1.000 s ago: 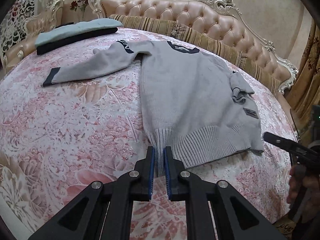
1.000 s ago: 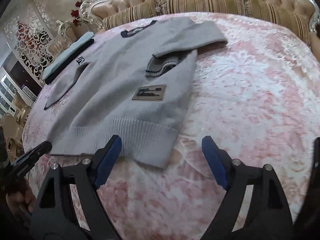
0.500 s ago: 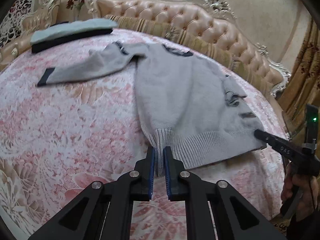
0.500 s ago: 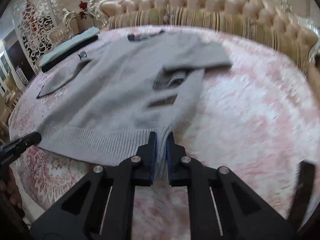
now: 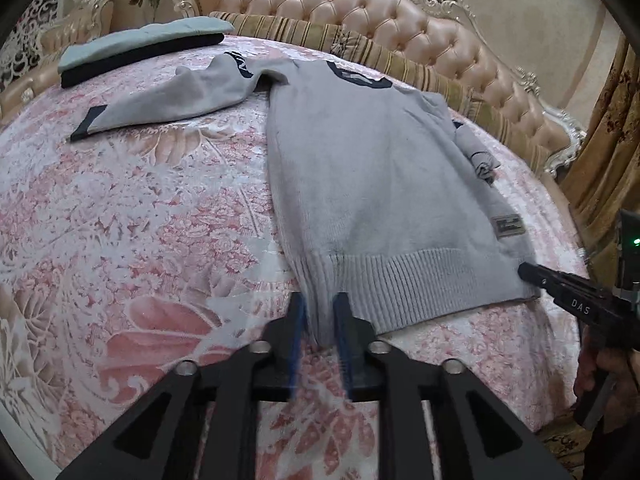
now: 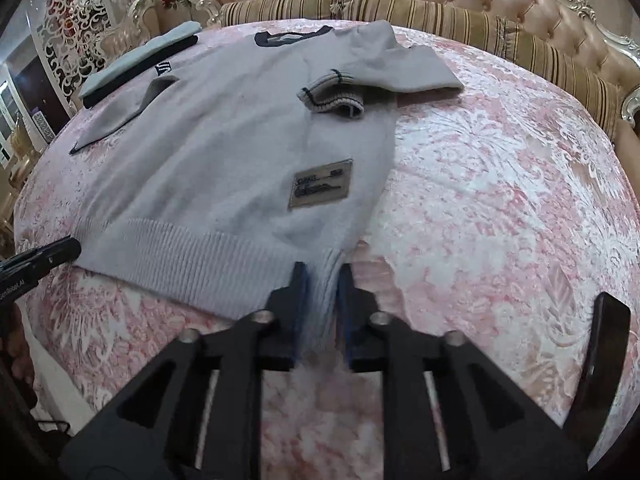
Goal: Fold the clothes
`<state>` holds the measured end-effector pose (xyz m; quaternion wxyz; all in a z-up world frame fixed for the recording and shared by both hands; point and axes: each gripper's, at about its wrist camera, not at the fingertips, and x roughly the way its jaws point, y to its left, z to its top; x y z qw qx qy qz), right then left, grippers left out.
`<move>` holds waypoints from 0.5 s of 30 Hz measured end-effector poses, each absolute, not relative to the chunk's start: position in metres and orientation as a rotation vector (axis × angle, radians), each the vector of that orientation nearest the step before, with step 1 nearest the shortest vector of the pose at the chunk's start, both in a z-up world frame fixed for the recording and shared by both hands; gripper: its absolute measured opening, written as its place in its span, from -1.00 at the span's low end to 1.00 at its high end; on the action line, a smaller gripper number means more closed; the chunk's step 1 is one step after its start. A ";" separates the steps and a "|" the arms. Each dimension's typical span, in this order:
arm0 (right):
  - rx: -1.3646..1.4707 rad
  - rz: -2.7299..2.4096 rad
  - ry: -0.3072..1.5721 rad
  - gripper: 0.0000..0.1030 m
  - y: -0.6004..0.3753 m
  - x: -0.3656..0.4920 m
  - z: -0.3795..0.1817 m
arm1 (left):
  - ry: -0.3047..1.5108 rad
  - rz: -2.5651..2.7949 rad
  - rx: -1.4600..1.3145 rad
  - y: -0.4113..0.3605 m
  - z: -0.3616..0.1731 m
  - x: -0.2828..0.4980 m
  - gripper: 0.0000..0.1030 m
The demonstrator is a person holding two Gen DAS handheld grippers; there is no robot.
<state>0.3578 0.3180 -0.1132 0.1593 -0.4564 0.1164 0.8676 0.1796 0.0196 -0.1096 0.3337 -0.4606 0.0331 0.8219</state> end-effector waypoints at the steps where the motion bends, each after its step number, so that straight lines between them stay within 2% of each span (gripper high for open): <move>1: -1.295 2.471 0.311 -0.04 0.322 0.365 -0.108 | 0.075 2.169 -1.199 0.012 -0.108 0.164 -0.39; 3: -1.244 2.433 0.241 0.21 0.332 0.374 -0.096 | 0.050 2.216 -1.193 -0.003 -0.104 0.132 -0.38; 5: -1.174 2.404 0.172 0.28 0.345 0.376 -0.081 | 0.026 2.263 -1.185 -0.018 -0.101 0.100 -0.37; 7: -1.100 2.403 0.140 0.47 0.360 0.373 -0.067 | 0.001 2.310 -1.177 -0.033 -0.097 0.068 -0.37; 15: -1.052 2.402 0.130 0.51 0.379 0.350 -0.060 | -0.088 2.451 -1.197 -0.078 -0.093 -0.054 -0.39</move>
